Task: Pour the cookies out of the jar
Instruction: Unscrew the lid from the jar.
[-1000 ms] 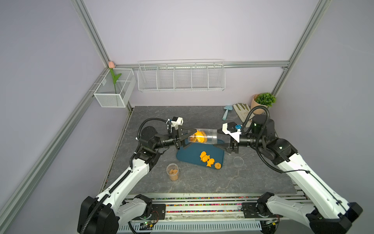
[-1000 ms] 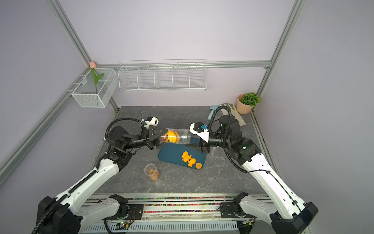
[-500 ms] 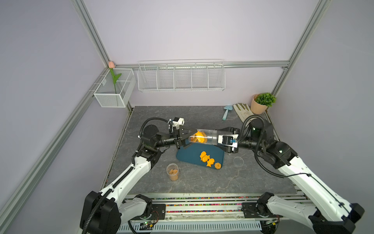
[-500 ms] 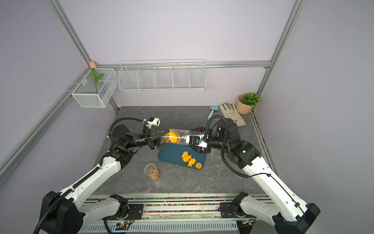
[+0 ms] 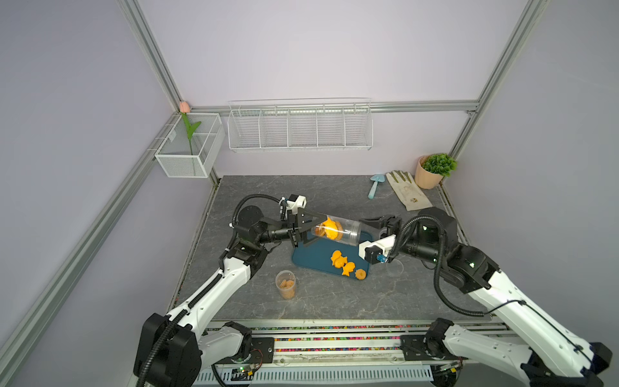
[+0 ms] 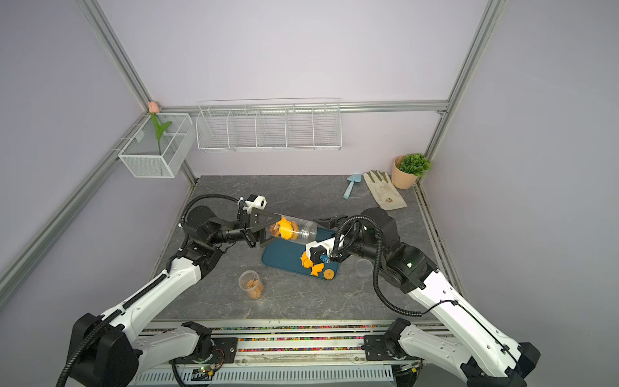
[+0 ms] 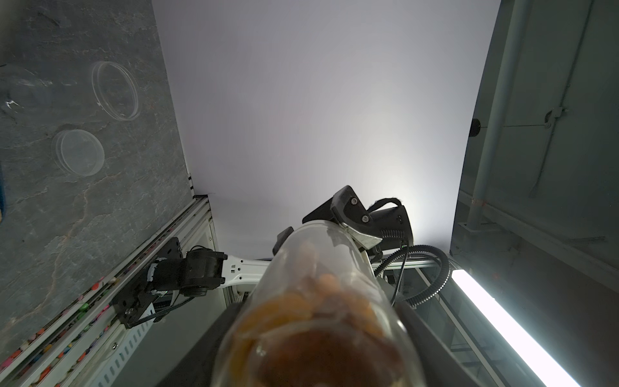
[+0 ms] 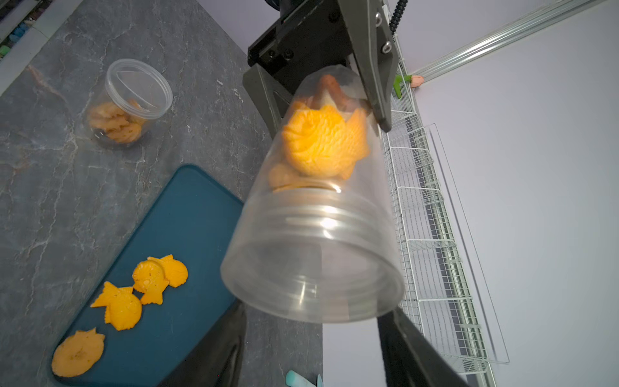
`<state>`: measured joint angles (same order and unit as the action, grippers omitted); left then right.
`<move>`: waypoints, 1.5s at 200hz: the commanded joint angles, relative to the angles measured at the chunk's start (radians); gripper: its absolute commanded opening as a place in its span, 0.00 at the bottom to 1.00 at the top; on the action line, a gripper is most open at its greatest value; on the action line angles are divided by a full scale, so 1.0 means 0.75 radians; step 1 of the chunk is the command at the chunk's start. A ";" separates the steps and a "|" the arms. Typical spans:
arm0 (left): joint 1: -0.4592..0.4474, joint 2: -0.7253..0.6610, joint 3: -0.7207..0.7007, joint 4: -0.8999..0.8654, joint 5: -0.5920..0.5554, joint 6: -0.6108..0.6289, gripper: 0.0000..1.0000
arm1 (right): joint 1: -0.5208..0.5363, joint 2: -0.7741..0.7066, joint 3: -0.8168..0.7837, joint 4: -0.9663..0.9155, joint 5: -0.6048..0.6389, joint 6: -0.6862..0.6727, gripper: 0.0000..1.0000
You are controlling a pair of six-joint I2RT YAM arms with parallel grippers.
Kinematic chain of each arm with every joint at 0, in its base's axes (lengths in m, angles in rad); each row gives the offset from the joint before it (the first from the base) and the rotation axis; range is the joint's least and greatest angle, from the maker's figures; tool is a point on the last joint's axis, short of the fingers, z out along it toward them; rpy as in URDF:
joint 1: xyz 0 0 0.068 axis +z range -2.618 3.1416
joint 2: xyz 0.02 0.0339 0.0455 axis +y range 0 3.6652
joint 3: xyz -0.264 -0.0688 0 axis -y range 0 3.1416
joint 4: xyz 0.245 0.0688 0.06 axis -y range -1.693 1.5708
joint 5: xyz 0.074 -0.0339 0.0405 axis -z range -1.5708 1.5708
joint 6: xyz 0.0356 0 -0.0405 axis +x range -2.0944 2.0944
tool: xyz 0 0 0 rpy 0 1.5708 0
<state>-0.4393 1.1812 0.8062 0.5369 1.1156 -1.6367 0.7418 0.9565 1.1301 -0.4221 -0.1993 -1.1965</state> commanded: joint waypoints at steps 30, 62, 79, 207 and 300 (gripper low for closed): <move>0.011 0.033 0.010 -0.003 -0.019 -0.006 0.66 | 0.011 -0.084 -0.043 0.051 -0.003 0.032 0.28; 0.013 0.041 0.031 0.006 -0.031 -0.012 0.66 | -0.019 -0.091 -0.051 0.118 -0.006 0.430 0.49; 0.011 0.044 0.047 0.006 -0.039 -0.010 0.66 | -0.051 -0.083 -0.008 0.174 0.160 0.862 0.72; 0.011 -0.073 0.050 -0.091 -0.101 0.060 0.66 | -0.487 0.272 0.263 -0.194 -0.817 2.969 0.89; 0.011 -0.155 0.040 -0.172 -0.106 0.082 0.66 | -0.270 0.241 0.097 0.187 -0.786 3.219 0.88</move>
<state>-0.4110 1.0824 0.8124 0.4091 1.0058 -1.5848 0.5011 1.1366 1.2201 -0.4004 -0.7589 1.1385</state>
